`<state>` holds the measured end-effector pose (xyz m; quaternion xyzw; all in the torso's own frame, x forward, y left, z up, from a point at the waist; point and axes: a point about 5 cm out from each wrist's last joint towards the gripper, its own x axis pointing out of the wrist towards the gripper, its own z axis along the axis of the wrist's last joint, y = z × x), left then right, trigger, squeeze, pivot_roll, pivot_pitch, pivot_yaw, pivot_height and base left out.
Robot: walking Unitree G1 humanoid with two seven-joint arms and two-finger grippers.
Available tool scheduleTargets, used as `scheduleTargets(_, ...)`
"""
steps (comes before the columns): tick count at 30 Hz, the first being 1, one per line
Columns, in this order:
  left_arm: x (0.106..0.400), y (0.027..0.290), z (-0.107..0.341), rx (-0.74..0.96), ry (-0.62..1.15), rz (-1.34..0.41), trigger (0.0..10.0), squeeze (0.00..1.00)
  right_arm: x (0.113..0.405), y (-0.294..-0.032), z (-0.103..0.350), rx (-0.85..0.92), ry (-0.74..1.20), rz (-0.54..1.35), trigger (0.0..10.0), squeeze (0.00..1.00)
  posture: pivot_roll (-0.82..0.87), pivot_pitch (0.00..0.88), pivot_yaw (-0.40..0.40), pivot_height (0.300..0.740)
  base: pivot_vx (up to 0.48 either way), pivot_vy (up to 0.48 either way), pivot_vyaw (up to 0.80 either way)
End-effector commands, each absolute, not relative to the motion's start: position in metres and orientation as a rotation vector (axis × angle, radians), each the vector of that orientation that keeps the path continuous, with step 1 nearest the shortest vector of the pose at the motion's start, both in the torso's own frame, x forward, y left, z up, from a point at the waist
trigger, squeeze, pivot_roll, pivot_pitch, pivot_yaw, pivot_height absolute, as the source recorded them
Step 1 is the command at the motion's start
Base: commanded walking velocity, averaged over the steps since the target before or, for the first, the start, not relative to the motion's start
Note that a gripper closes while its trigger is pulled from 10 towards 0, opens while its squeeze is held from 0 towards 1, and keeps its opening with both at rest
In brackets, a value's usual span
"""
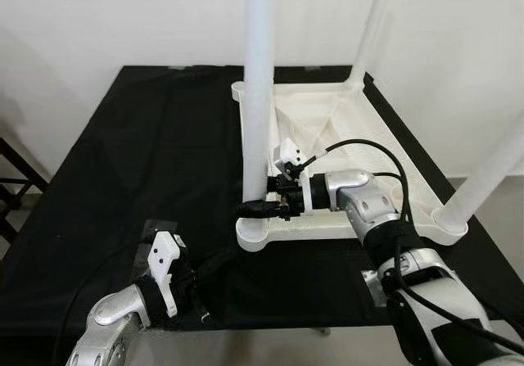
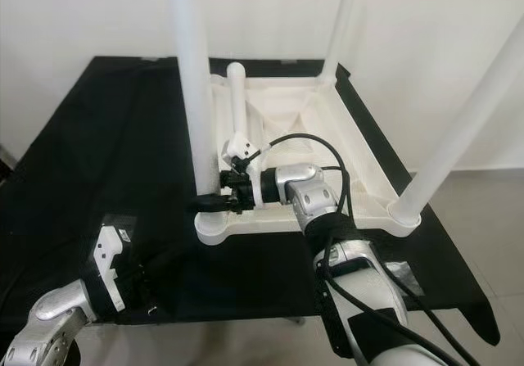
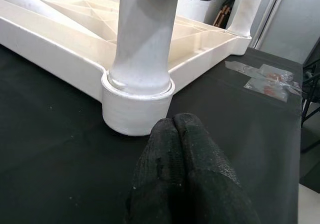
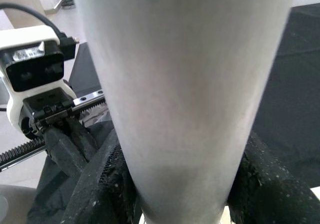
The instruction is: Building children table
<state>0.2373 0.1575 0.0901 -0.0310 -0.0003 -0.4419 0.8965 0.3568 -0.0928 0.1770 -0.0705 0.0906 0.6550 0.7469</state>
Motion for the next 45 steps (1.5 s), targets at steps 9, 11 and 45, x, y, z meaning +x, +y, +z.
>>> scheduleTargets(9, 0.231, 0.159, 0.087, -0.075, 0.013, -0.924, 10.0, 0.00, 0.357, -0.120, 0.149, -0.163, 0.179, 0.967, 0.0, 0.00, 0.03, 0.031, -0.046, 0.740, 0.000, 0.000, 0.00)
scheduleTargets(11, 0.230, 0.160, 0.087, -0.075, 0.013, -0.924, 10.0, 0.00, 0.357, -0.118, 0.141, -0.095, 0.186, 0.685, 0.0, 0.00, 0.02, 0.039, -0.047, 0.740, 0.000, 0.000, 0.00)
scheduleTargets(45, 0.233, 0.155, 0.089, -0.089, 0.000, -0.916, 10.0, 0.00, 0.335, -0.072, 0.175, -0.361, 0.137, 1.395, 10.0, 0.00, 0.04, 0.025, -0.054, 0.740, 0.000, 0.000, 0.00)
